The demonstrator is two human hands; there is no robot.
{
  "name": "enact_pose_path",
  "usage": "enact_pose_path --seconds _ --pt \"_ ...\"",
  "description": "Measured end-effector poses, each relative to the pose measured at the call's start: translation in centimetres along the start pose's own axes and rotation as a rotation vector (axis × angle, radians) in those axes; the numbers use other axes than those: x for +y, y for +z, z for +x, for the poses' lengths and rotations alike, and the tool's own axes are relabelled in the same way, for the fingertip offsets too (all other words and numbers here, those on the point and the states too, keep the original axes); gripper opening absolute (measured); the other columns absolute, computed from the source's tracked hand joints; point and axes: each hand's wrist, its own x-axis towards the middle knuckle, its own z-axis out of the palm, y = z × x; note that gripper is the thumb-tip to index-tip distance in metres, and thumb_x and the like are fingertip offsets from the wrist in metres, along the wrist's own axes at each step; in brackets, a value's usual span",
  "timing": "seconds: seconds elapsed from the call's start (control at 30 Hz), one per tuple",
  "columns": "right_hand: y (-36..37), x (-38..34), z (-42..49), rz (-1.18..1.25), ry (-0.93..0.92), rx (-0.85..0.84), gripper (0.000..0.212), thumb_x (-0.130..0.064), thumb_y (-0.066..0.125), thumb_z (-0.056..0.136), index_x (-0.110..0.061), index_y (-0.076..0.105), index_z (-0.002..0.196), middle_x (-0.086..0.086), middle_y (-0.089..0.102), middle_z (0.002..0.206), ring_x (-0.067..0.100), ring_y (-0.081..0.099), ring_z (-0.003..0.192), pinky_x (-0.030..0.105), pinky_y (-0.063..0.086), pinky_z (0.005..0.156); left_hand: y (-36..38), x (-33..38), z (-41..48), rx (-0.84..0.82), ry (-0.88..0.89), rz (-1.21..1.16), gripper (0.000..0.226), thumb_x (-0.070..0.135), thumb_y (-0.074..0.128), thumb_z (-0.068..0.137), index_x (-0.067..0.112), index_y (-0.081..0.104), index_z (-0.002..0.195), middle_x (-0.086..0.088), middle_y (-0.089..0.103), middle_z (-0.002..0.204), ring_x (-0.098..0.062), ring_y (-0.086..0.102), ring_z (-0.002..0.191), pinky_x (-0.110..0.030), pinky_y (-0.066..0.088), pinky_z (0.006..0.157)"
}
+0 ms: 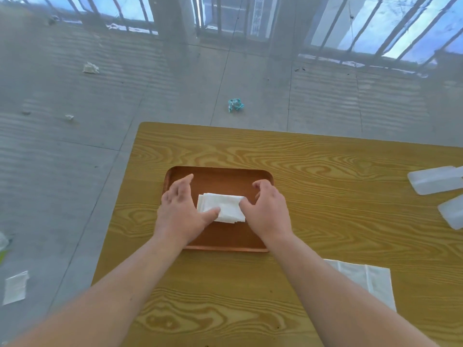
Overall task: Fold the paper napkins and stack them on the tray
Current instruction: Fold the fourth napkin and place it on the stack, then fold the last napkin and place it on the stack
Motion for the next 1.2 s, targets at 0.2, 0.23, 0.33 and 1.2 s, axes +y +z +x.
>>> enact_pose_path --seconds 0.2,0.23,0.33,1.2 --pt "-2.9 7.0 -3.7 -0.187 -0.051 0.162 0.059 -0.041 0.068 0.091 -0.019 0.054 0.144 0.004 0.060 0.138 0.031 0.047 0.134 0.047 0.037 0.114 2.8 3.7 -1.5 -0.101 0.324 0.337 0.107 0.088 0.035 0.079 0.034 0.004 0.166 -0.001 -0.004 0.178 -0.025 -0.010 0.163 -0.054 -0.005 0.131" --pt "-3.6 8.9 -4.6 -0.198 -0.039 0.190 0.058 -0.038 0.071 0.090 -0.018 0.055 0.142 0.005 0.061 0.136 0.031 0.048 0.133 0.049 0.037 0.114 3.6 4.4 -1.9 -0.111 0.397 0.387 0.104 0.086 0.032 0.082 0.032 0.006 0.166 -0.002 -0.004 0.179 -0.025 -0.010 0.163 -0.054 -0.005 0.131" --pt "-5.7 14.7 -7.4 -0.218 0.035 0.248 0.040 -0.032 0.073 0.089 -0.017 0.063 0.124 0.003 0.065 0.119 0.031 0.055 0.119 0.049 0.045 0.105 6.1 7.2 -3.1 -0.153 0.620 0.434 0.090 0.076 0.036 0.092 0.026 0.024 0.165 -0.004 0.012 0.177 -0.026 0.004 0.163 -0.052 0.006 0.132" --pt "-9.6 22.3 -9.6 -0.266 -0.081 0.043 0.045 -0.032 0.052 0.100 -0.025 0.059 0.144 -0.004 0.058 0.142 0.019 0.045 0.139 0.034 0.039 0.114 15.6 17.3 -8.9 -0.332 0.759 0.428 0.045 0.056 0.050 0.100 0.032 0.057 0.136 0.011 0.068 0.124 -0.013 0.064 0.116 -0.026 0.045 0.081"
